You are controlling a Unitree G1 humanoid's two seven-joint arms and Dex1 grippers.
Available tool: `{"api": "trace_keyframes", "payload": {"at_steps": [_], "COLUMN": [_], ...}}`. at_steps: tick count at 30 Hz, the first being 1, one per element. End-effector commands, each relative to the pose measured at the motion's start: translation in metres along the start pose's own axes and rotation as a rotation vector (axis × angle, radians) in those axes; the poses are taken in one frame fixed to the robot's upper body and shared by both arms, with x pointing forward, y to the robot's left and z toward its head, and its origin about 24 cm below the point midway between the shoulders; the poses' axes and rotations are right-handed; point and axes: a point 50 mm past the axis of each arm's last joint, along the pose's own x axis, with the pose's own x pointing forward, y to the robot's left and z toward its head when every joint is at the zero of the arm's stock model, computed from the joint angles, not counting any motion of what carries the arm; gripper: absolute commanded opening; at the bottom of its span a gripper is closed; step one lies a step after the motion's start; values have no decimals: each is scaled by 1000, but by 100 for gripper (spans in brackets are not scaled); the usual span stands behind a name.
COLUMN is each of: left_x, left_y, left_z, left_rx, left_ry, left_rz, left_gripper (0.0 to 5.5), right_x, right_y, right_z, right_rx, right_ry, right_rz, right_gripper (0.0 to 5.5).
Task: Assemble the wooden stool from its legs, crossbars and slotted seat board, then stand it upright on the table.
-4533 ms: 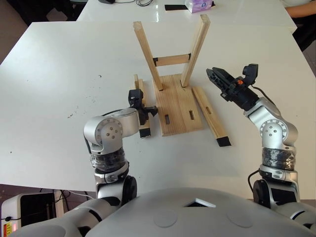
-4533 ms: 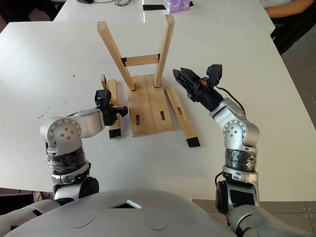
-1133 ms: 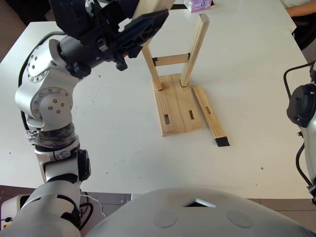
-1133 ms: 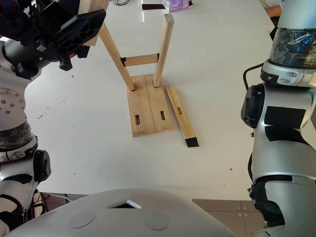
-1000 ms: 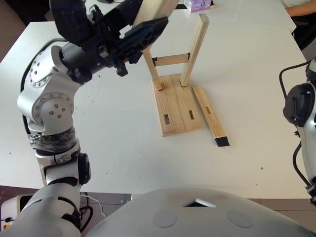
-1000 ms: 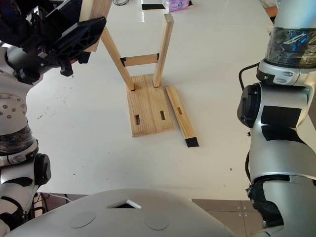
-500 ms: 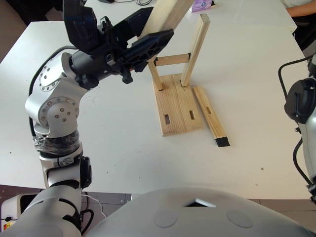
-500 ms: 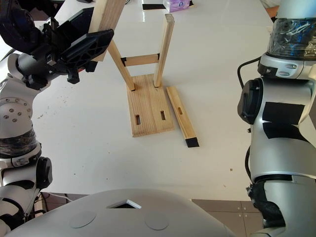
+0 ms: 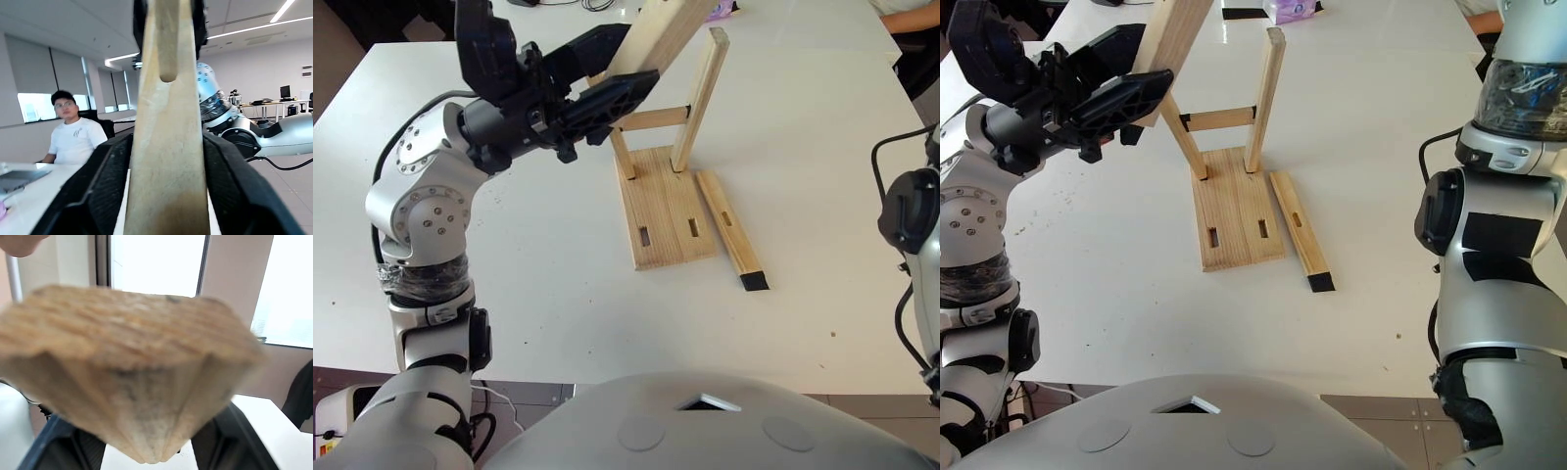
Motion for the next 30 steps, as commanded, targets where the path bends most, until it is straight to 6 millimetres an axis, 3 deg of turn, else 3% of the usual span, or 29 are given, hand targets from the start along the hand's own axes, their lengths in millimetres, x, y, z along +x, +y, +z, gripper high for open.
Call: {"api": "trace_keyframes", "payload": {"at_steps": [1,6,10,13,19,24,30], "left_x": [-9,-29,-69,-93,-100,-106,-110], "left_y": [-5,-26,-14,0,9,21,27], "left_z": [-18,-46,-60,-57,-47,-38,-34], "left_rx": [-63,-104,-146,-112,-65,-48,-33], "left_ry": [50,161,185,82,-149,-263,-266], "left_rz": [110,205,463,731,1046,1231,1261], "left_gripper": [327,337,337,337,337,337,337], "right_x": [-6,-33,-54,-65,-74,-80,-85], "right_y": [2,3,11,17,34,41,40], "right_z": [-3,-18,-45,-74,-110,-125,-132], "right_rx": [-39,-69,-13,2,17,33,50], "right_ry": [15,109,216,331,430,448,453], "right_rz": [-41,-126,-154,-174,-187,-220,-248], "right_gripper": [202,202,201,201,201,201,201]}}
